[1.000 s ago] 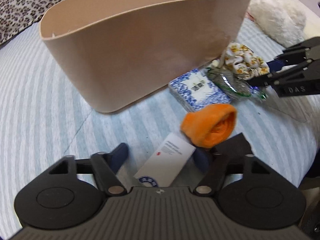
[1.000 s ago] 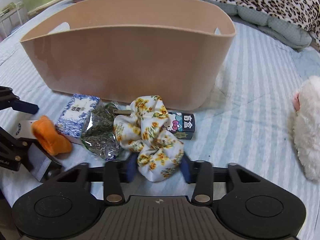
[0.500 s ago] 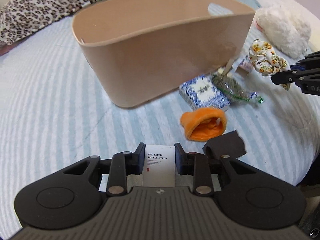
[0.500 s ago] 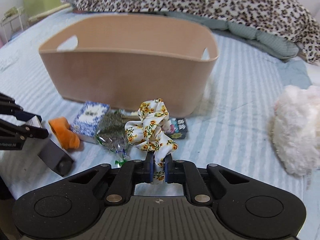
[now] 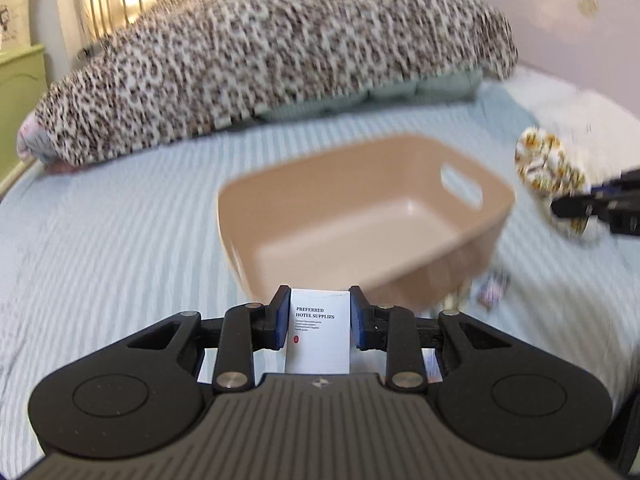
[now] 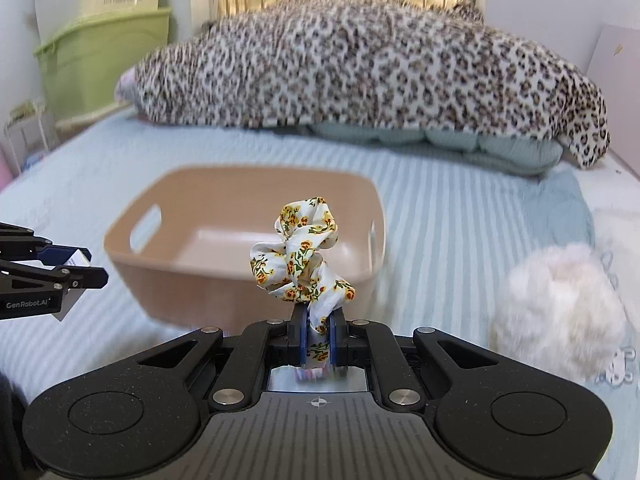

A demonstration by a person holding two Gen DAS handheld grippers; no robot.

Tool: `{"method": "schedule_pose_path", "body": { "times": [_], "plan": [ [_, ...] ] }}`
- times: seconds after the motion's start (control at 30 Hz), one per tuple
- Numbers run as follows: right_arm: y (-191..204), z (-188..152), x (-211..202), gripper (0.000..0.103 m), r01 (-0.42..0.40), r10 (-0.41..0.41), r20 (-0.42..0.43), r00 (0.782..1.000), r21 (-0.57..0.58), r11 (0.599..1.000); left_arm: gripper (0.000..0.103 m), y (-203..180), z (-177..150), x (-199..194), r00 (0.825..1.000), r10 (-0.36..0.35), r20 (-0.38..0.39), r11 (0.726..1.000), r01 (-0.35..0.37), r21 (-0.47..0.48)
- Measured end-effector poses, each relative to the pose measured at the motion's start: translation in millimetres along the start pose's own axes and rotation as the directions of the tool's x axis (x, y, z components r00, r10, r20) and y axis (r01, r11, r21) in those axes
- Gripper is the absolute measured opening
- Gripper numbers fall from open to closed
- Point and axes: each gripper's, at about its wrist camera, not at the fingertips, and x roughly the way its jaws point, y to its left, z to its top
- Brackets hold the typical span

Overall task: Organize objects
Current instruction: 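Lift both items over the basket and open both tools to drop them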

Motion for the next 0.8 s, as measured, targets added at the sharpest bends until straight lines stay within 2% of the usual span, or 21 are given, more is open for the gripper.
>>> {"method": "schedule_pose_path", "body": {
  "times": [0.17,0.33,0.47,0.67,0.8],
  "plan": [
    [1,30,12,0.009,-0.007,0.005,0.053,0.999,0.034,0.999,0.032,-2,39,16,0.997,0.047,0.057,0.999,-0.048,0.004],
    [6,48,36,0.009,-0.007,0.005,0.060,0.998,0.042,0.999,0.032,-6,63,55,0.995,0.090,0.050,0.996,-0.090,0.000],
    [9,54,66,0.009,-0.003,0.002,0.023,1.000,0.041,0.999,0.032,-5,64,93,0.992,0.128,-0.017,0.992,-0.128,-0.011],
    [14,46,109,0.009,0.016,-0.014,-0.067,0.998,0.024,1.000,0.032,-4,48,134,0.979,0.182,-0.096,0.983,-0.184,-0.015],
    [18,38,128,0.010,0.017,-0.016,-0.125,0.992,0.002,1.000,0.032,0,40,146,0.977,0.169,-0.126,0.984,-0.175,-0.036]
  ]
}}
